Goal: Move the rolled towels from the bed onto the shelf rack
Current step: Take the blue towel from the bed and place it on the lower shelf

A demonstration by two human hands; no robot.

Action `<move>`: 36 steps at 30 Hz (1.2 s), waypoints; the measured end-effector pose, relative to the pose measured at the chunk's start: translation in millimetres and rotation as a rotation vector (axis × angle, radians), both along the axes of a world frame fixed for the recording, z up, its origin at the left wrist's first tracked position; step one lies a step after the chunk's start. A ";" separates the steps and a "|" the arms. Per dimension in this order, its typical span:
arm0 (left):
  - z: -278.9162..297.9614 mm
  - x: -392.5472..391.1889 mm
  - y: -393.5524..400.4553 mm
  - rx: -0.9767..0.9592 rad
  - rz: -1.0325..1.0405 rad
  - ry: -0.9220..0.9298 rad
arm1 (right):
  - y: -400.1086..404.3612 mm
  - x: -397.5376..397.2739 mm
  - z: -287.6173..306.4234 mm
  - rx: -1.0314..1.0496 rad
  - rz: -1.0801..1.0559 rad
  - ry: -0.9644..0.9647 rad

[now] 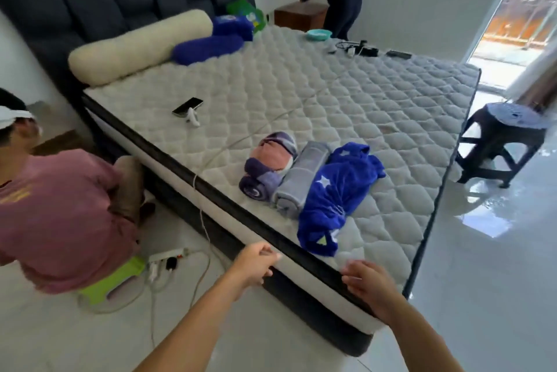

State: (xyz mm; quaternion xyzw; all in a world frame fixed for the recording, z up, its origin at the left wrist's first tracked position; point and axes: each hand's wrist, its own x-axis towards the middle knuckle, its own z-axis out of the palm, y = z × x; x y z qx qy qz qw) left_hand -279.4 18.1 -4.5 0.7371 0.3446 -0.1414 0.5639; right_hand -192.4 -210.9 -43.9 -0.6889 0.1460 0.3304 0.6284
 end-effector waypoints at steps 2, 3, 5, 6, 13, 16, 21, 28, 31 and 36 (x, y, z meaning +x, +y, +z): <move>-9.8 38.0 -10.1 -0.088 0.023 0.035 | -2.8 36.5 3.0 -0.011 -0.046 -0.007; -15.3 53.7 -14.2 -0.137 0.032 0.053 | -2.8 52.1 2.8 -0.013 -0.067 -0.007; -28.0 83.4 -16.8 -0.215 0.049 0.102 | 1.1 78.1 -1.5 -0.027 -0.086 -0.016; -35.4 97.5 -16.1 -0.248 0.054 0.130 | 5.6 89.5 -3.8 -0.041 -0.090 -0.022; -70.6 203.3 12.9 -0.417 -0.075 0.376 | 51.9 178.7 -23.4 -0.188 -0.154 -0.004; -78.0 237.3 25.7 -0.446 -0.170 0.535 | 65.7 217.0 -26.7 -0.290 -0.177 -0.014; -92.7 269.7 37.0 -0.473 -0.259 0.714 | 80.2 262.9 -30.2 -0.371 -0.177 0.025; -102.8 273.3 24.8 -0.478 -0.232 0.793 | 81.2 286.9 -61.3 -0.238 -0.182 0.239; -103.7 275.0 15.7 -0.460 -0.165 0.798 | 79.6 291.3 -66.9 -0.161 -0.184 0.300; -104.1 270.7 -1.5 -0.484 0.039 0.734 | 68.4 300.3 -69.7 -0.064 -0.155 0.355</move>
